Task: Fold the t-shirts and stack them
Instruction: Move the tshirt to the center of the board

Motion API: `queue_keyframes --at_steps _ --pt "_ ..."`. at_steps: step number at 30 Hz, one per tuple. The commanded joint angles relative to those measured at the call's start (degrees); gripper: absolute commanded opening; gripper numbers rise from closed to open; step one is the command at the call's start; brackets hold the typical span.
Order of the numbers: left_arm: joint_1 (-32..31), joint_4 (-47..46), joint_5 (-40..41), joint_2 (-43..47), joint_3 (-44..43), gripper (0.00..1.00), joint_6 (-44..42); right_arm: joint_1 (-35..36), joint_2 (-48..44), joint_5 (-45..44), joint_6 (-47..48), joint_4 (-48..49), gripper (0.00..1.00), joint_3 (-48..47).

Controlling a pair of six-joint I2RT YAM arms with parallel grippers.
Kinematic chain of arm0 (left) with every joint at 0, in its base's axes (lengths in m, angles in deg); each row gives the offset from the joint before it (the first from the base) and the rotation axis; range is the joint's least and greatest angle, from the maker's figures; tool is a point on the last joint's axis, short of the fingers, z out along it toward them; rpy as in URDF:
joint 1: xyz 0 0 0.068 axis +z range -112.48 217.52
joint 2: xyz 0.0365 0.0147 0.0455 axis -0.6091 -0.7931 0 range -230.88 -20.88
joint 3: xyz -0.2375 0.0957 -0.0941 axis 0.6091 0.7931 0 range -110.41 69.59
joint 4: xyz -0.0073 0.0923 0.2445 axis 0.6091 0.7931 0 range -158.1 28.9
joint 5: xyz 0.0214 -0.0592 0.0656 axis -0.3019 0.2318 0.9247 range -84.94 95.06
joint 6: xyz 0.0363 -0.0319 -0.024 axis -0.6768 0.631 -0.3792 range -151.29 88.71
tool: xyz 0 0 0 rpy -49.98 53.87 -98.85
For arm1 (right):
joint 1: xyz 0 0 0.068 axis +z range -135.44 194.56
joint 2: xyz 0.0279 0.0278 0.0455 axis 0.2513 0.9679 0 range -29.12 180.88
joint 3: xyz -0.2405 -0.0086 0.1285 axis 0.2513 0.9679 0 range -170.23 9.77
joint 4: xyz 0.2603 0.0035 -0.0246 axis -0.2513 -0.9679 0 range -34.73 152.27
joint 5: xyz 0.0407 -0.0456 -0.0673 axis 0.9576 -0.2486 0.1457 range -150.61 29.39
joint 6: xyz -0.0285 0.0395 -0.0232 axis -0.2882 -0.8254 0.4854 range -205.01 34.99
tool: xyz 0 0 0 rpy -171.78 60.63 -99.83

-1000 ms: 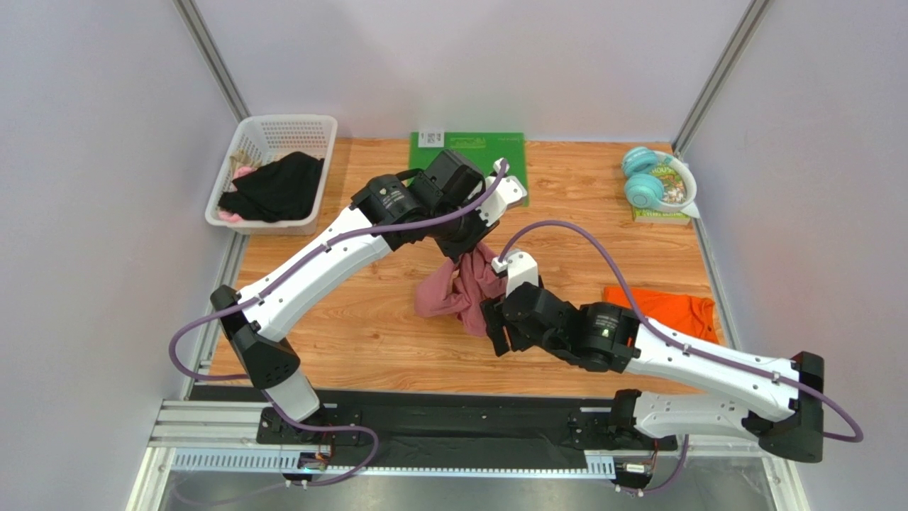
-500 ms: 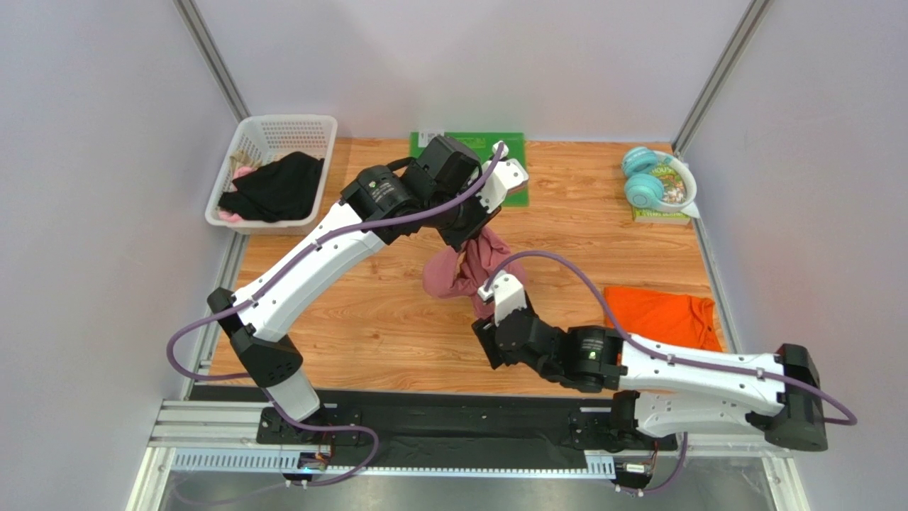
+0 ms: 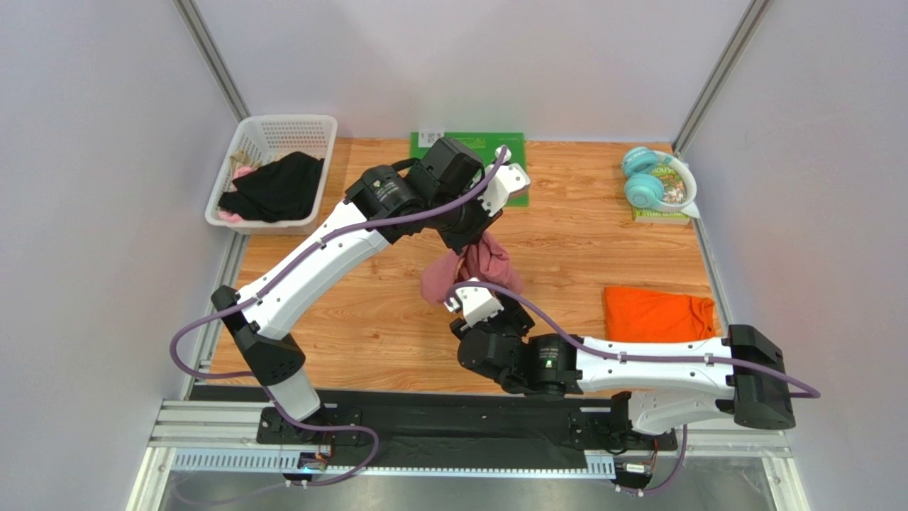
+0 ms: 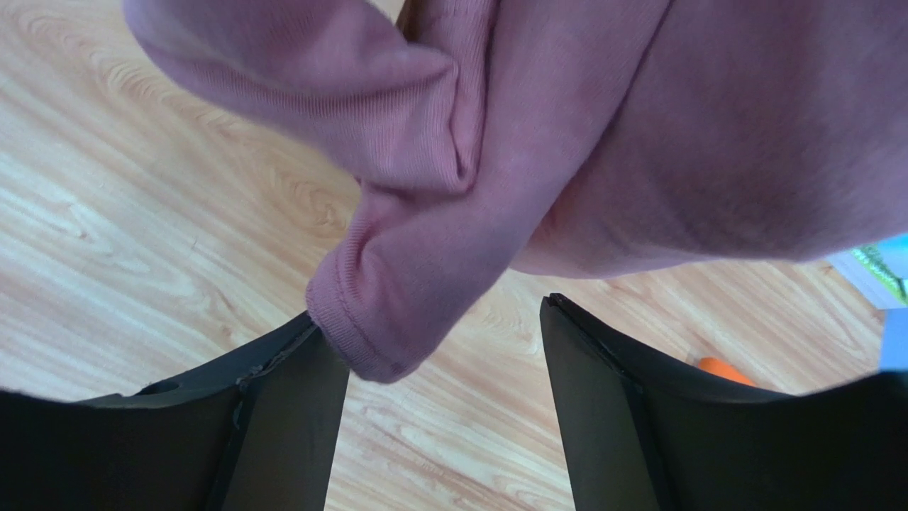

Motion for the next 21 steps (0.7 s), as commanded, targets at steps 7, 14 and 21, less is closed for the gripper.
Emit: queue_keyframes --at_steps 7,14,21 --pt "-0.15 -1.05 -1.24 2.07 -1.04 0.0 0.7 0.13 2.47 -5.15 4.0 9.43 0.58 -2.42" --pt "-0.15 -1.14 -0.54 2.42 -0.77 0.0 0.26 0.04 -0.51 -5.76 2.51 7.68 0.0 -2.42" --pt "0.46 -1.23 1.66 2.86 -1.3 0.0 -0.88 0.13 -8.59 -8.4 2.76 -1.2 0.0 -9.26"
